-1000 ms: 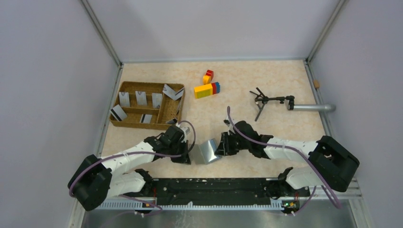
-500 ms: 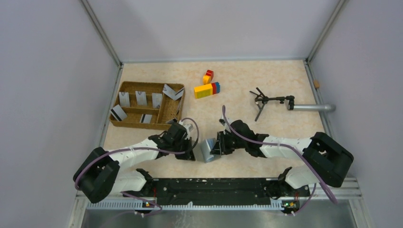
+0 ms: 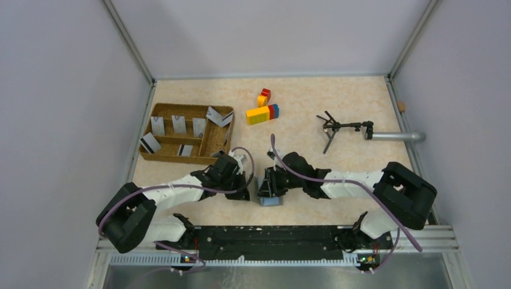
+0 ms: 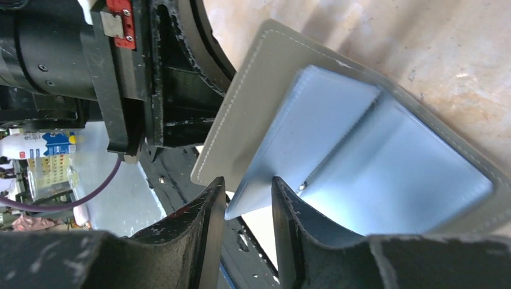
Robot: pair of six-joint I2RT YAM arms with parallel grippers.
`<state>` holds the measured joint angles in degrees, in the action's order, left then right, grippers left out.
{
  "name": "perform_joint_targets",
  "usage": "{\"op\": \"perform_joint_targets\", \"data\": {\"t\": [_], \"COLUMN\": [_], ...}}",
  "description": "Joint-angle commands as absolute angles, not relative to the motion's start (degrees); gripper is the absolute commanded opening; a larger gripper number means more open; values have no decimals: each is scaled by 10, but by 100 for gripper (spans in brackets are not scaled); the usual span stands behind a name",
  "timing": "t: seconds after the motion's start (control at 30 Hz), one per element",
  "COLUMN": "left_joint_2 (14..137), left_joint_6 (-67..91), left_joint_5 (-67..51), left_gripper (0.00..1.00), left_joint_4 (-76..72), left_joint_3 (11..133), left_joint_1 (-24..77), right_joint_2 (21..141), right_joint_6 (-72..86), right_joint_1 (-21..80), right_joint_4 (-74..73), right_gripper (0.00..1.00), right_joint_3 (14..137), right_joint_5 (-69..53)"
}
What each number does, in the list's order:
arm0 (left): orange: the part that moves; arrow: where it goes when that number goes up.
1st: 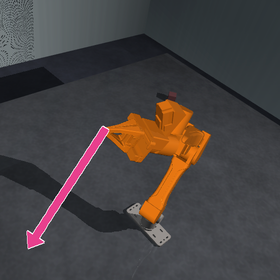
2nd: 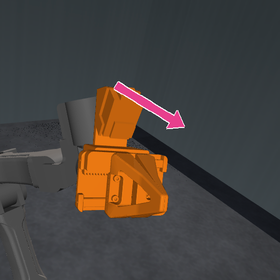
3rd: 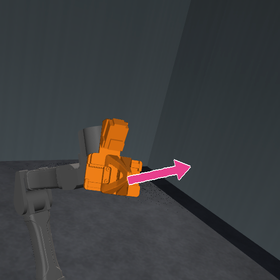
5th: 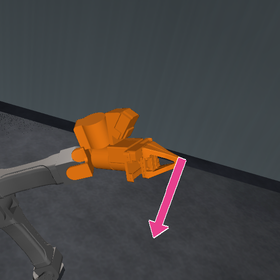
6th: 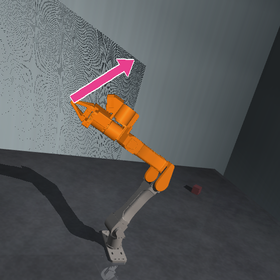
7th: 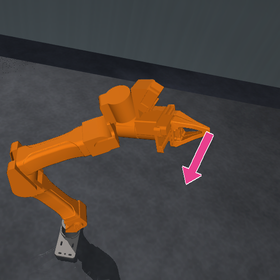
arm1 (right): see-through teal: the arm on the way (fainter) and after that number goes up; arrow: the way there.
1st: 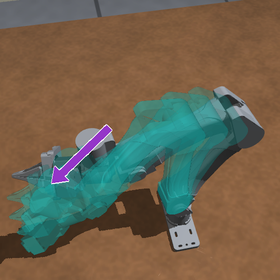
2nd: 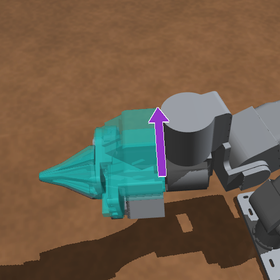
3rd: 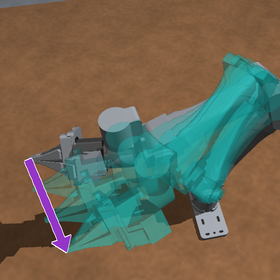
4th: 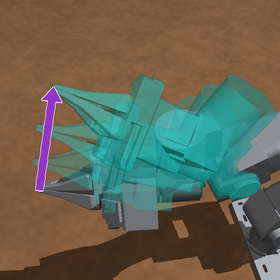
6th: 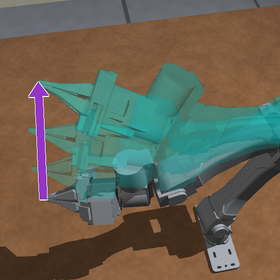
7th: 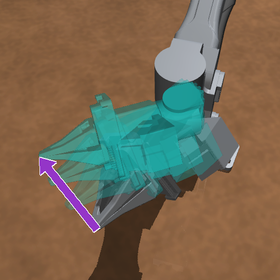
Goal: Put the credit cards into the card holder
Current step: Open the card holder at the center of the board.
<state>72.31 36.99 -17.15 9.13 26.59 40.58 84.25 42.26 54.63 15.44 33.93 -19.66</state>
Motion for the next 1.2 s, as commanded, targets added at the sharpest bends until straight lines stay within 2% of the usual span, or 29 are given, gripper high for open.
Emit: {"op": "perform_joint_targets", "data": {"t": [0.0, 0.33, 0.43, 0.47, 0.67, 0.97, 1.1, 1.17], "left_joint_2": [736, 721, 696, 685, 598, 511, 517, 526], "left_joint_6": [369, 367, 367, 367, 378, 418, 439, 450], "left_joint_5": [-167, -153, -143, -138, -109, -82, -87, -89], "left_gripper": [0, 0, 15, 22, 41, 55, 56, 56], "left_joint_4": [64, 88, 112, 122, 185, 190, 141, 111], "left_joint_3": [271, 273, 275, 276, 276, 270, 256, 250], "left_joint_1": [405, 405, 405, 405, 405, 405, 404, 404], "right_joint_2": [858, 879, 888, 890, 902, 896, 886, 884], "right_joint_6": [425, 425, 429, 430, 432, 451, 459, 463], "right_joint_1": [558, 559, 559, 559, 559, 559, 559, 559], "right_joint_4": [188, 186, 186, 187, 188, 207, 207, 211], "right_gripper": [36, 44, 43, 43, 43, 48, 47, 44], "right_joint_3": [369, 369, 372, 374, 387, 374, 363, 357], "right_joint_5": [-198, -162, -147, -144, -133, -135, -119, -118]}}
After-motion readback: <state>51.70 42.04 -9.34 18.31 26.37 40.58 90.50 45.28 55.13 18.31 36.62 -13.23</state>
